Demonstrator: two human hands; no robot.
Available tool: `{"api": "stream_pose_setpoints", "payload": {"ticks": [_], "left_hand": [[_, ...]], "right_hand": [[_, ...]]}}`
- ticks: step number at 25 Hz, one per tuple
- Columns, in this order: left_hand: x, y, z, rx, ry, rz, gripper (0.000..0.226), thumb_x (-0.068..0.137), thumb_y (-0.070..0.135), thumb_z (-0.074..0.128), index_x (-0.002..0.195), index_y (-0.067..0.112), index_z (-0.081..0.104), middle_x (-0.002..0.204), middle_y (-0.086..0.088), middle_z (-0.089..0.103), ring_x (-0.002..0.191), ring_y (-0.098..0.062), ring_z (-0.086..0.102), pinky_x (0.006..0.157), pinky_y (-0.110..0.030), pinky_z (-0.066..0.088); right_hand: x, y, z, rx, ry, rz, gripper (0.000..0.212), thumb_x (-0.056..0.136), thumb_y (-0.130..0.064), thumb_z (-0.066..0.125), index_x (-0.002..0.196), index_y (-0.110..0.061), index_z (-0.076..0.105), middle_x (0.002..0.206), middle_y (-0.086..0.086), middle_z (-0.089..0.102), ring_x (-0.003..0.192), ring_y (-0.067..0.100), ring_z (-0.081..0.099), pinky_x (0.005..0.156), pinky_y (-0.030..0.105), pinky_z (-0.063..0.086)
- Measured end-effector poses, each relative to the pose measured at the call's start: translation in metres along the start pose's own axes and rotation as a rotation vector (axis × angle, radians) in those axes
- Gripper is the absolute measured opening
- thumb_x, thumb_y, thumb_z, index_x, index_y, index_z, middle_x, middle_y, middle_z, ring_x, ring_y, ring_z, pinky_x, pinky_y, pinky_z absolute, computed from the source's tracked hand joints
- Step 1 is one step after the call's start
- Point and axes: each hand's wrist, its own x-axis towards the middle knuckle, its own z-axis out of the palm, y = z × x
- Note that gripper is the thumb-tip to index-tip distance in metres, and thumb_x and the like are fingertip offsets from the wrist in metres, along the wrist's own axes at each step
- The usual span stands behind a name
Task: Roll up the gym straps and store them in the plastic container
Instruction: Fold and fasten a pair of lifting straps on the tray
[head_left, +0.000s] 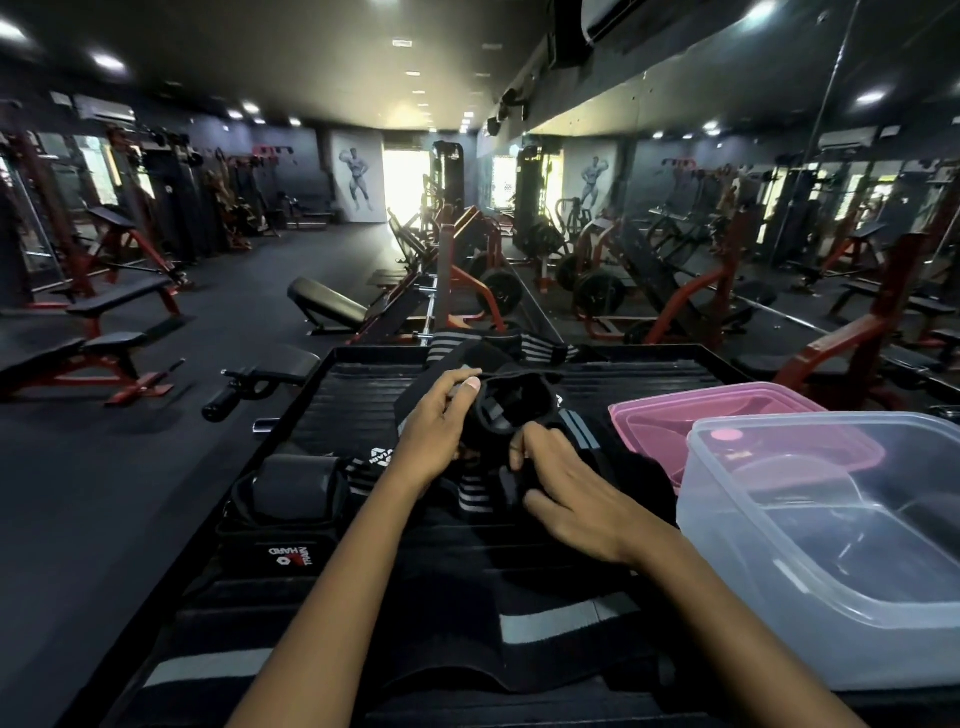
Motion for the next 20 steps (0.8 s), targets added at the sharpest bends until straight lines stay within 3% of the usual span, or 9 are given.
{"api": "stream_pose_setpoints", "payload": {"ticks": [3,6,10,13,15,17,20], "left_hand": [[-0.005,0.006,0.001,0.076,-0.022,-0.024,0.025,0.093,0.049,0.045,0.094,0.03,0.062,0.102,-0.01,0.066,0.098,-0.025,0.065,0.081,-0.052,0.057],[-0.007,0.009,-0.006,0.104,-0.059,-0.121,0.032,0.091,0.042,0.055,0.093,0.01,0.051,0.102,-0.013,0.062,0.094,-0.025,0.066,0.073,-0.048,0.06],[-0.013,0.019,-0.018,0.146,-0.311,-0.26,0.04,0.09,0.032,0.062,0.123,0.022,0.042,0.097,-0.004,0.055,0.077,-0.02,0.065,0.08,-0.046,0.059],[-0.017,0.023,-0.027,0.125,-0.45,-0.276,0.056,0.092,0.028,0.061,0.139,0.041,0.033,0.103,-0.005,0.053,0.071,-0.02,0.067,0.083,-0.04,0.059],[-0.016,0.02,-0.032,0.094,-0.509,-0.282,0.065,0.091,0.026,0.062,0.142,0.048,0.028,0.118,-0.004,0.052,0.073,-0.021,0.069,0.083,-0.037,0.059],[-0.014,0.018,-0.033,0.079,-0.551,-0.293,0.067,0.089,0.028,0.064,0.143,0.046,0.029,0.128,-0.006,0.053,0.081,-0.027,0.071,0.083,-0.035,0.059],[-0.012,0.017,-0.03,0.119,-0.559,-0.233,0.063,0.082,0.04,0.07,0.137,0.036,0.039,0.124,-0.007,0.06,0.096,-0.031,0.07,0.081,-0.035,0.059]], "right_hand": [[-0.003,0.007,-0.005,-0.177,-0.008,0.061,0.047,0.074,-0.039,0.069,0.094,-0.023,0.03,0.093,-0.01,0.033,0.089,0.012,0.032,0.075,0.024,0.032],[-0.002,0.02,-0.007,-0.253,0.045,0.084,0.047,0.069,-0.019,0.07,0.094,-0.022,0.03,0.101,-0.006,0.028,0.095,0.013,0.03,0.079,0.023,0.03],[-0.001,0.028,-0.012,-0.106,0.179,0.188,0.047,0.069,0.002,0.065,0.099,-0.022,0.037,0.106,-0.006,0.03,0.097,0.014,0.037,0.077,0.018,0.033],[-0.002,0.029,-0.006,-0.264,0.276,0.371,0.054,0.073,-0.02,0.076,0.115,-0.016,0.042,0.116,0.003,0.043,0.104,0.022,0.048,0.077,0.027,0.046],[-0.003,0.024,-0.007,-0.446,0.286,0.476,0.047,0.077,-0.034,0.073,0.109,-0.012,0.048,0.108,0.008,0.058,0.1,0.029,0.056,0.069,0.033,0.045],[-0.002,0.018,-0.01,-0.526,0.277,0.499,0.028,0.081,-0.032,0.067,0.092,-0.012,0.049,0.097,0.009,0.065,0.092,0.031,0.061,0.06,0.031,0.036],[-0.001,0.011,-0.013,-0.533,0.293,0.478,0.017,0.087,-0.024,0.059,0.085,-0.015,0.045,0.091,0.01,0.066,0.089,0.035,0.062,0.058,0.032,0.033]]}}
